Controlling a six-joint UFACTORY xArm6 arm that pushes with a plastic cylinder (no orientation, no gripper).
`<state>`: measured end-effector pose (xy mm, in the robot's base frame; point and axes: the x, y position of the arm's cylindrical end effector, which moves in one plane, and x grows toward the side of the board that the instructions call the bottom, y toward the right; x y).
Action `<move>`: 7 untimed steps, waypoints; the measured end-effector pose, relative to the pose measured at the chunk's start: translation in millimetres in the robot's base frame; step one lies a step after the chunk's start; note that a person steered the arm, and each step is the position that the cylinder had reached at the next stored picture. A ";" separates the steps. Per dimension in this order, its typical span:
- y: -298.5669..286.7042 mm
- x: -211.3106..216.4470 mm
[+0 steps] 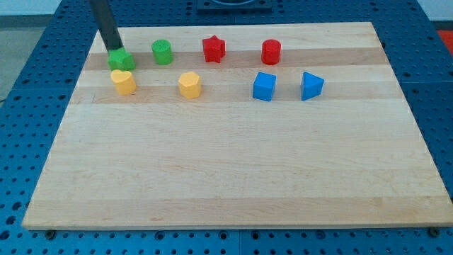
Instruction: Place the green circle at the top left side of the board
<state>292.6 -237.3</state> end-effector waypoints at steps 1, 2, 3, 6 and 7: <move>33.0 15.5; 116.2 20.2; 124.9 22.2; 105.5 -22.9; 97.4 -9.9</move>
<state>282.6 -139.9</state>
